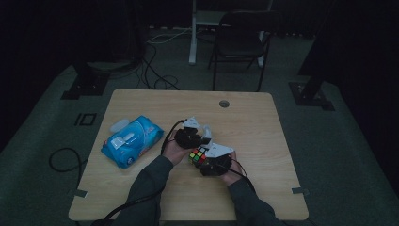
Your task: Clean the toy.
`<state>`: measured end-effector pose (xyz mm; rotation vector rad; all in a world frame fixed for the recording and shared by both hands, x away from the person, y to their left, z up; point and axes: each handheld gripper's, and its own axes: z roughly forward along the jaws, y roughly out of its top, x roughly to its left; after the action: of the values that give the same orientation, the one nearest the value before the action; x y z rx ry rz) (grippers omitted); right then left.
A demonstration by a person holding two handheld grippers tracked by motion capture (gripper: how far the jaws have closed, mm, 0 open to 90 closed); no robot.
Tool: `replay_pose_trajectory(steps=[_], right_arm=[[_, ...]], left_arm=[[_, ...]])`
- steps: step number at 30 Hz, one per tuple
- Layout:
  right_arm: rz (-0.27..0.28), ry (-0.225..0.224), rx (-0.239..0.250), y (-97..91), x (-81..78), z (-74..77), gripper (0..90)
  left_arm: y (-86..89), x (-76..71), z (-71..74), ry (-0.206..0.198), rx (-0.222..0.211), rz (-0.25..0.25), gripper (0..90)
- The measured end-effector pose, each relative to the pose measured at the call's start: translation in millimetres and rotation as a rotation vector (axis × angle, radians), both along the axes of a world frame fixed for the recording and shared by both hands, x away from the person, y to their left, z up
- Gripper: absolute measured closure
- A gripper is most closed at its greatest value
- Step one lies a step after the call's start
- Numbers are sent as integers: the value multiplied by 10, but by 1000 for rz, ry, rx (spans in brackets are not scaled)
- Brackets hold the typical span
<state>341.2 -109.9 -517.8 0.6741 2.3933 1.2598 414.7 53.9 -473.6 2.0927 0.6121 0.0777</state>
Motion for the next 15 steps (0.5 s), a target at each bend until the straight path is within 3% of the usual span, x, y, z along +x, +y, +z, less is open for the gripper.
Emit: replay_pose_trajectory(steps=[15], right_arm=[[-60, 14, -4, -127, 79, -11, 341]], left_arm=[[240, 28, 44, -16, -21, 57, 870]])
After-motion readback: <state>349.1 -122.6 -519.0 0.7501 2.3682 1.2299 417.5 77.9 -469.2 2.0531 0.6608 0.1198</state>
